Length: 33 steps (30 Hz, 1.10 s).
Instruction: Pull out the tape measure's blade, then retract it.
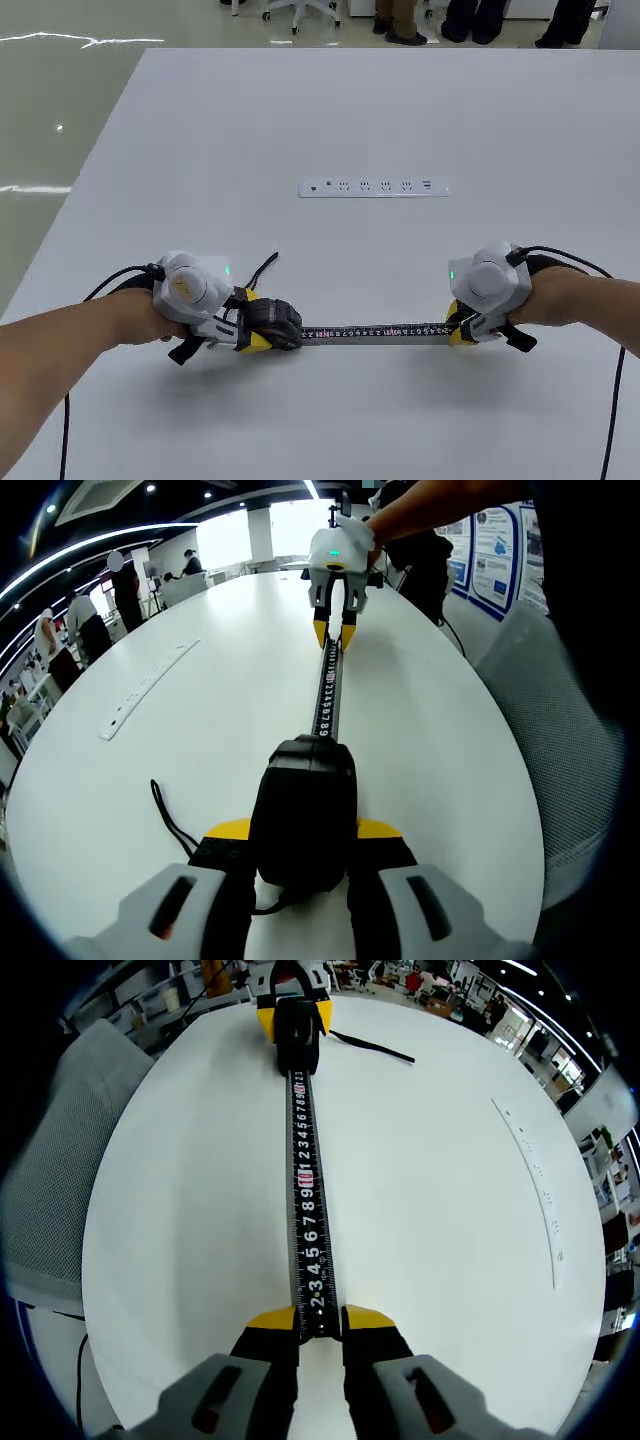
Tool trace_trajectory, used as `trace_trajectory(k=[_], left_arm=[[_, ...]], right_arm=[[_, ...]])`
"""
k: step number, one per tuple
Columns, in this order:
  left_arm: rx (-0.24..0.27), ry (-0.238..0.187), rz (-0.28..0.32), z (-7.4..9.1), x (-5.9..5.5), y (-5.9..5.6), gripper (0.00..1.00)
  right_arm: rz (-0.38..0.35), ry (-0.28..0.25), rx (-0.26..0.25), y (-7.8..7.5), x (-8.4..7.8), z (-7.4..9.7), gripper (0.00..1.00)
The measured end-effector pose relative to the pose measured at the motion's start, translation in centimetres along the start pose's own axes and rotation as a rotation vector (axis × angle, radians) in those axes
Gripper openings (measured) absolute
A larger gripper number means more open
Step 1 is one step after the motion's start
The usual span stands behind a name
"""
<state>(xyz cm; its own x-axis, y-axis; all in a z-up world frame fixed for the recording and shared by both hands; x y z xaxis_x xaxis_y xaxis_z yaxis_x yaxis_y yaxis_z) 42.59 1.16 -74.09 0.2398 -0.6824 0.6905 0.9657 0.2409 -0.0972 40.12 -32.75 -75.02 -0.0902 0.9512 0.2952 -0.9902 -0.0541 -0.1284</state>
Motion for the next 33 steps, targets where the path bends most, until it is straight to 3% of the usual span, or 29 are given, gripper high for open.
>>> trace_trajectory(k=[11,12,14,16,20,22,23,25,28,33], left_arm=[[0.014,0.011,0.033,0.3,-0.1,0.2,0.31],[0.047,-0.003,0.082,0.5,-0.2,0.4,0.33],[0.063,-0.019,0.082,1.1,-0.2,0.8,0.40],[0.120,-0.027,0.132,1.7,-0.3,1.2,0.50],[0.117,-0.050,0.113,2.9,-0.4,0.6,0.50],[0.153,-0.058,0.114,3.2,-0.6,0.6,0.49],[0.163,-0.057,0.146,3.3,-0.8,0.7,0.49],[0.175,-0.056,0.264,3.8,-1.2,0.8,0.48],[0.213,-0.114,0.321,4.7,-1.2,1.2,0.55],[0.251,-0.160,0.378,6.0,-1.7,1.2,0.64]], right_arm=[[-0.007,0.000,-0.009,0.2,0.6,0.1,0.16],[-0.012,0.001,-0.011,0.1,0.7,0.2,0.17],[-0.023,-0.004,-0.017,0.1,0.7,0.4,0.19],[-0.046,-0.010,-0.021,0.1,0.7,0.7,0.20],[-0.105,-0.027,-0.052,0.0,0.4,1.2,0.29],[-0.132,-0.042,-0.063,0.0,0.4,1.7,0.31],[-0.133,-0.043,-0.066,0.1,0.4,1.9,0.33],[-0.145,-0.047,-0.079,0.2,0.3,2.3,0.37],[-0.177,-0.056,-0.097,0.4,0.2,2.8,0.43],[-0.239,-0.078,-0.144,1.0,-0.1,3.7,0.50]])
Point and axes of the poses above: the centre of the closed fingertips' face, and the gripper's own axes: z roughly backward along the fingers, y roughly to its left, x roughly out of its top, the point moved 9 cm from there along z, roughly backward along the fingers, and after that the axes turned 13 degrees about z, right-handed, at the moved point
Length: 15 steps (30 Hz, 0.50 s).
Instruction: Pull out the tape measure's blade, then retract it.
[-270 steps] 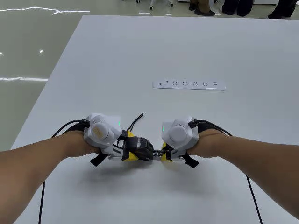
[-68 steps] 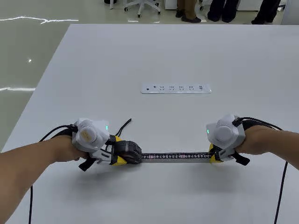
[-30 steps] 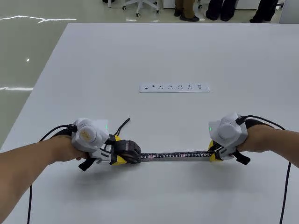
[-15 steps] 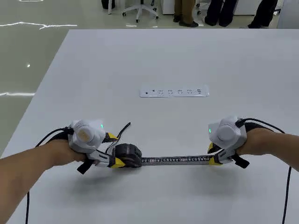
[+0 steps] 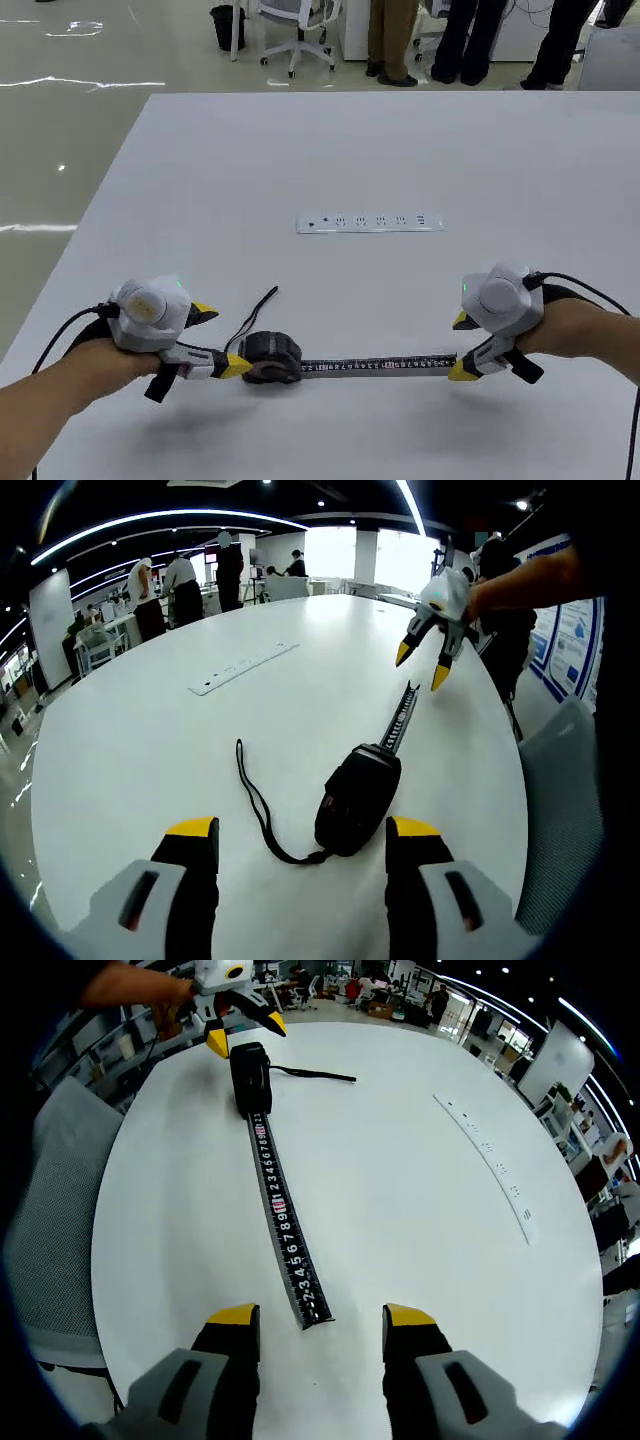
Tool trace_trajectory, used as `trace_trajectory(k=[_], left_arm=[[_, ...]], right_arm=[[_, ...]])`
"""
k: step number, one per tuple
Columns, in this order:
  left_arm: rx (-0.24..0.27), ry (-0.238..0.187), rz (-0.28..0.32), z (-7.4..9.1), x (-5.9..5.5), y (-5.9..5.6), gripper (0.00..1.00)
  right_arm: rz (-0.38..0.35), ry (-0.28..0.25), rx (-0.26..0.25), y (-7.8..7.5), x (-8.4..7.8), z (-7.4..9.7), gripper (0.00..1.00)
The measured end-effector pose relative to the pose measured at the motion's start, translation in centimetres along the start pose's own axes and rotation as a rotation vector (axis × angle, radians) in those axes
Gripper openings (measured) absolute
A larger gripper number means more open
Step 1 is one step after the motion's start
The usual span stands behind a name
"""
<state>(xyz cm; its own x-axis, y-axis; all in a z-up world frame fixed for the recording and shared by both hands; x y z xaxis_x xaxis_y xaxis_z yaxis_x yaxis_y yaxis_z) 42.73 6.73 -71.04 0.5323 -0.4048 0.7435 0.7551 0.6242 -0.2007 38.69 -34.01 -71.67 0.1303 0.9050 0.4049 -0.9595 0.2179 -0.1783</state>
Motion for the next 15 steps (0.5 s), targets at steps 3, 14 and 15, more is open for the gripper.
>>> trace_trajectory(k=[3,14,15], left_arm=[[0.011,-0.042,0.039,0.9,0.0,-0.2,0.75],[0.061,-0.127,0.169,4.2,-2.4,-1.0,0.99],[0.066,-0.142,0.183,4.5,-2.6,-1.3,0.99]], right_arm=[[-0.067,-0.022,-0.025,0.7,-0.4,0.4,0.56],[-0.293,-0.127,-0.158,3.4,-3.6,3.5,0.72],[-0.338,-0.145,-0.183,3.5,-3.9,3.7,0.73]])
Point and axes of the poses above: the centre of the closed fingertips' face, and the gripper's own axes: z roughly backward along the fingers, y roughly to its left, x roughly out of its top, the point moved 9 cm from there along z, roughly backward along the fingers, and after that the axes turned 13 degrees about z, right-handed, at the moved point
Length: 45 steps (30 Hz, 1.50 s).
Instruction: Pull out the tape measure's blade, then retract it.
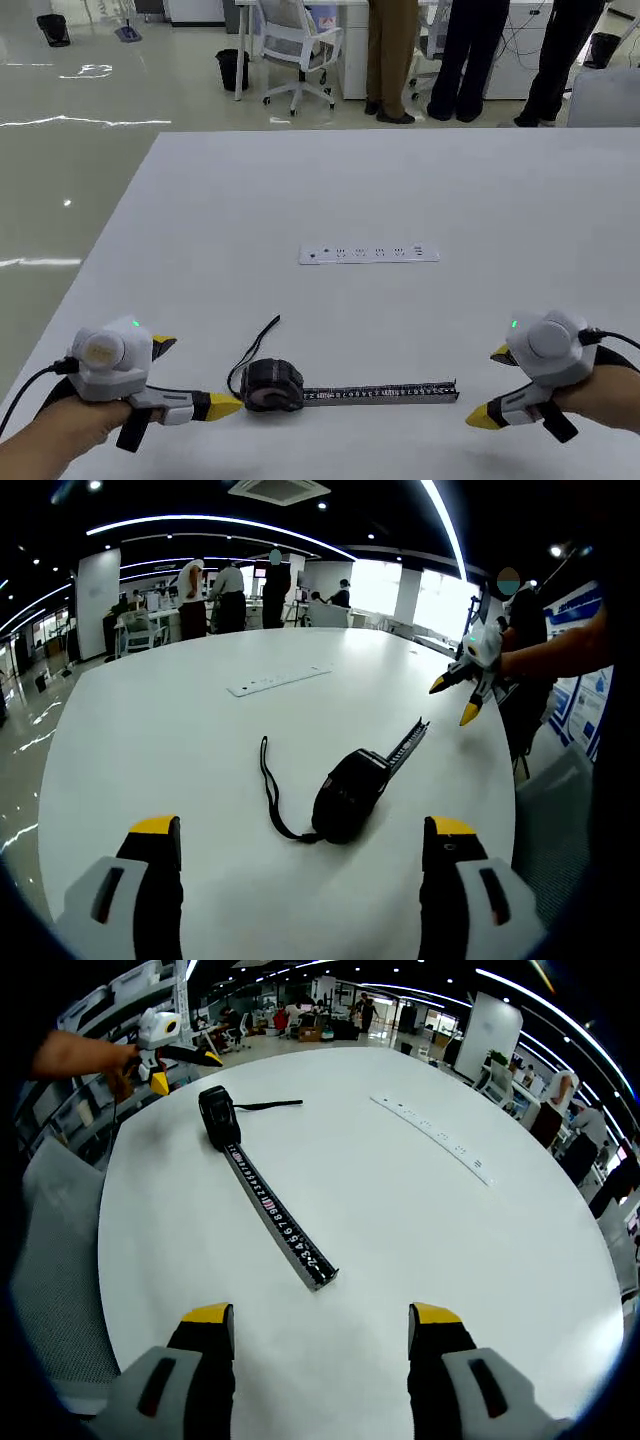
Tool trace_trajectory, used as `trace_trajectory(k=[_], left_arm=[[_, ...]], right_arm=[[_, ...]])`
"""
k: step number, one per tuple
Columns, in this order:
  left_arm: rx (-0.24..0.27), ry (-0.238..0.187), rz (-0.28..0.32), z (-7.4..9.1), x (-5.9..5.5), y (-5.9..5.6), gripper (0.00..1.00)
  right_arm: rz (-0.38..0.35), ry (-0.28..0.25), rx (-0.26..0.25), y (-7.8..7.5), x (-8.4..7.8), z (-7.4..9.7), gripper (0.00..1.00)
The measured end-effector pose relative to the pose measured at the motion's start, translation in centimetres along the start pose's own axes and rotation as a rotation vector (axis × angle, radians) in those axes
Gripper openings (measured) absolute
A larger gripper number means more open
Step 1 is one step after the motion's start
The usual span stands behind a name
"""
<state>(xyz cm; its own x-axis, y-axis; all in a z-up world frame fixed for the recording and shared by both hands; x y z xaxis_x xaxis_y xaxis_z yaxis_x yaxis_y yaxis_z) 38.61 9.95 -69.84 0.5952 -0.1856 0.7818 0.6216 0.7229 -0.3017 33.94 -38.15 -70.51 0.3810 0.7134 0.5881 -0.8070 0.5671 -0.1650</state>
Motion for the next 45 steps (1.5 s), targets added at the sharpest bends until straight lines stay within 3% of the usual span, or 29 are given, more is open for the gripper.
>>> trace_trajectory(k=[4,8,11,15,19,23,26,27,30,37,39,45], left_arm=[[0.022,-0.048,0.039,1.5,-0.8,-0.6,0.99],[0.060,-0.061,0.018,3.2,-1.9,-1.3,0.99],[0.055,-0.075,0.008,4.6,-3.0,-2.1,0.99],[0.078,-0.083,0.046,6.2,-4.3,-1.9,0.99],[0.087,-0.104,0.075,7.4,-5.0,-2.1,0.99],[0.109,-0.115,0.076,8.4,-5.5,-2.0,0.99],[0.116,-0.155,0.046,9.1,-5.6,-1.9,0.99],[0.119,-0.157,0.047,9.4,-5.8,-2.3,0.99],[0.127,-0.132,0.070,9.9,-6.2,-1.9,0.99],[0.133,-0.168,0.089,11.6,-6.7,-0.9,0.99],[0.136,-0.168,0.088,11.9,-6.9,-1.3,0.99],[0.157,-0.174,0.106,12.6,-7.4,-1.2,0.99]], right_arm=[[-0.101,-0.062,-0.087,0.6,-1.1,1.6,0.79],[-0.123,-0.074,-0.098,2.2,-2.7,2.3,0.83],[-0.138,-0.093,-0.124,3.4,-3.8,3.2,0.86],[-0.206,-0.130,-0.175,4.6,-4.9,4.4,0.91],[-0.189,-0.139,-0.189,6.0,-5.1,5.1,1.00],[-0.207,-0.154,-0.200,6.8,-5.5,6.0,1.00],[-0.218,-0.170,-0.205,7.5,-5.8,6.8,1.00],[-0.201,-0.175,-0.213,7.8,-5.9,7.0,1.00],[-0.189,-0.189,-0.234,7.8,-6.2,7.7,1.00],[-0.193,-0.247,-0.276,8.2,-5.5,9.0,1.00],[-0.192,-0.267,-0.283,8.5,-5.4,9.1,1.00],[-0.185,-0.251,-0.264,9.2,-5.8,8.8,1.00]])
Point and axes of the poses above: the centre of the closed fingertips' face, and the gripper's own axes: z roughly backward along the fingers, y roughly to its left, x roughly out of its top, the point moved 9 cm from there along z, roughly backward along the fingers, and after that the axes turned 13 degrees about z, right-handed, at the moved point
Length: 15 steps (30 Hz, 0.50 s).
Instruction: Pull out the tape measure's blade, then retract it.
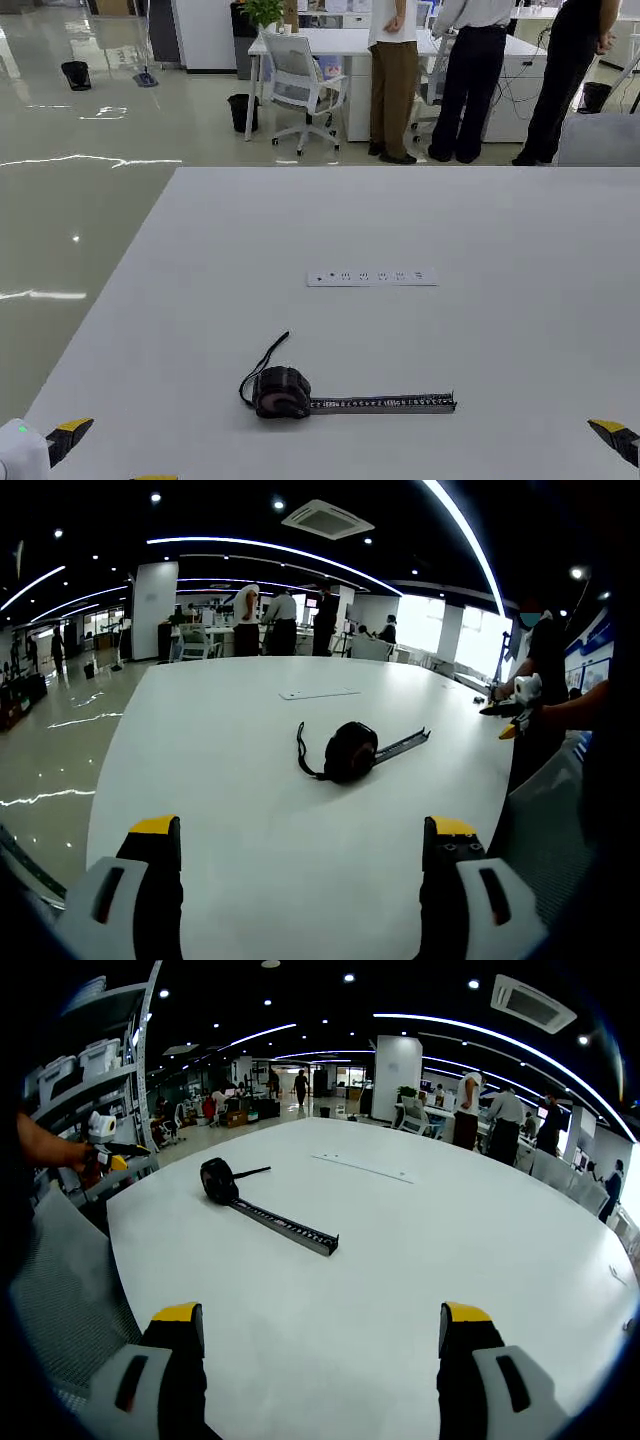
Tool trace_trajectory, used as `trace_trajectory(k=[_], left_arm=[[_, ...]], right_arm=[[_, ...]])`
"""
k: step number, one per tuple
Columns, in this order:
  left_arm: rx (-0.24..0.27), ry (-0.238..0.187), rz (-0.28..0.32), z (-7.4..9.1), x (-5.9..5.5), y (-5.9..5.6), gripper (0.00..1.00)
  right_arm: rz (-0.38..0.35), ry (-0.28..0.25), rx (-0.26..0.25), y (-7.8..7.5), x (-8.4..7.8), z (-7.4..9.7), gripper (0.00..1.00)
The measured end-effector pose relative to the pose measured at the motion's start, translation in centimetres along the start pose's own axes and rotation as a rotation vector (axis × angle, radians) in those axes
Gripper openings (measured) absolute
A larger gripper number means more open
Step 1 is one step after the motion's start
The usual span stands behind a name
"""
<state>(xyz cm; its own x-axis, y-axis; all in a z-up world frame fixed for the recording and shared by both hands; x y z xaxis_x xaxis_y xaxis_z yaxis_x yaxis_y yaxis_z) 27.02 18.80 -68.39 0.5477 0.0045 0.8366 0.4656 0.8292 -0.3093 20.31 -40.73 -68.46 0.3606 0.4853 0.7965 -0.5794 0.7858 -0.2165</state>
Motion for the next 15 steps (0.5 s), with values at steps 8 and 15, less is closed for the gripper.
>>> trace_trajectory(k=[8,15], left_arm=[[0.016,0.013,-0.006,-0.3,0.1,-0.3,0.99],[0.010,0.000,-0.004,-0.3,0.4,-0.2,0.99]], right_arm=[[0.001,0.015,0.007,-0.4,-0.1,0.2,1.00],[0.007,0.022,-0.008,-1.1,0.0,0.4,1.00]])
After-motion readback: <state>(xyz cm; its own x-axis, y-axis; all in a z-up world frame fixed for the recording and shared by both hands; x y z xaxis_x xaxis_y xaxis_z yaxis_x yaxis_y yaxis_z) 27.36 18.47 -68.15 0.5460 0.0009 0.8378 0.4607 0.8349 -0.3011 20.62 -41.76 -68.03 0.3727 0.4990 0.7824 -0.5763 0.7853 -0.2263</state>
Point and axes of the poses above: the centre of the closed fingertips' face, and the gripper's own axes: z roughly backward along the fingers, y roughly to its left, x roughly out of its top, the point moved 9 cm from there along z, roughly backward along the fingers, and after that the axes turned 13 degrees about z, right-handed, at the moved point
